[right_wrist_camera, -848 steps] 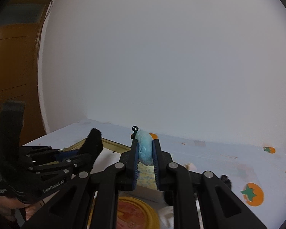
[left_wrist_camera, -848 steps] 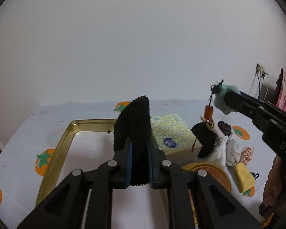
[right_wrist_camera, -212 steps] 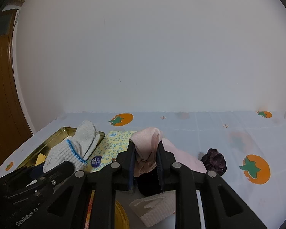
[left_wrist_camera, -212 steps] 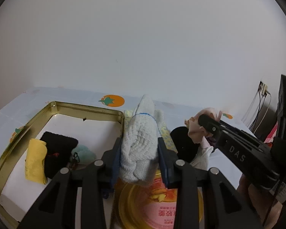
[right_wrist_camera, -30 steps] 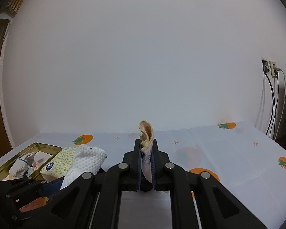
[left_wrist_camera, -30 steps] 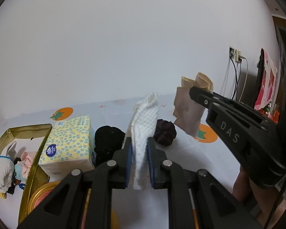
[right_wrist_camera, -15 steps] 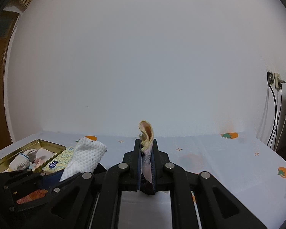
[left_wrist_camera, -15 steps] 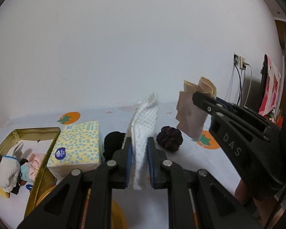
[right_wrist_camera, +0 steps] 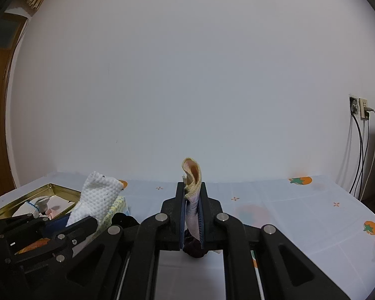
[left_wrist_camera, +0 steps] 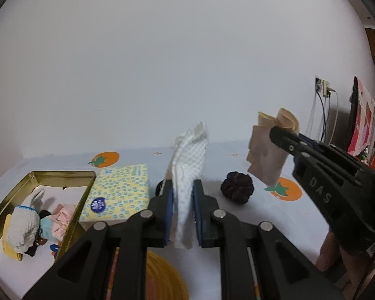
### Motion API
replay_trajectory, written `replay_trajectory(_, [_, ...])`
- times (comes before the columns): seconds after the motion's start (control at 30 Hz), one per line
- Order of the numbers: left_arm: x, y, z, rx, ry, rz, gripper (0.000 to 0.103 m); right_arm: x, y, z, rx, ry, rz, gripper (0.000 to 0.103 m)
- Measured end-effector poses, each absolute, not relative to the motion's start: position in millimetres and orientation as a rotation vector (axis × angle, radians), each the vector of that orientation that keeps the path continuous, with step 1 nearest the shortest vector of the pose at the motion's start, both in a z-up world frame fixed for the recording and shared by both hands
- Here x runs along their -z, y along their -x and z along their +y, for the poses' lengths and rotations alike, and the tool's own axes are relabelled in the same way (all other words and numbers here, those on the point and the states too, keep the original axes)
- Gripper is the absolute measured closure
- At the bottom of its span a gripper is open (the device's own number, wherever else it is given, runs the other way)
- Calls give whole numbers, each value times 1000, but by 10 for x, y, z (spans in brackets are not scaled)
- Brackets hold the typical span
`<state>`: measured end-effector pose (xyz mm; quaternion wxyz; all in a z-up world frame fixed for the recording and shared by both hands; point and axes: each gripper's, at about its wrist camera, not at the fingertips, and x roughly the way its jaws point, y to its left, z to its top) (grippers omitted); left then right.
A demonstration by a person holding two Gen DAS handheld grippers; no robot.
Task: Organize soft objects
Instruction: 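Carry the mesh cloth over the gold tray with left tool while right carries the tan sock there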
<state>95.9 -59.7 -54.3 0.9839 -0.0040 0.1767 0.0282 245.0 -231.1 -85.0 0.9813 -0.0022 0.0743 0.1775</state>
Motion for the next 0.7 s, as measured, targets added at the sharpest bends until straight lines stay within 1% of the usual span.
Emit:
replay_trajectory(0.33, [554,-950,-408,-113,38,366,90,843,-2359,-2246,-362,24,109,93])
replay_trajectory(0.7, [552,-901,-348,-126,46,361,90,830,-2345,-2098,-388,51,127,93])
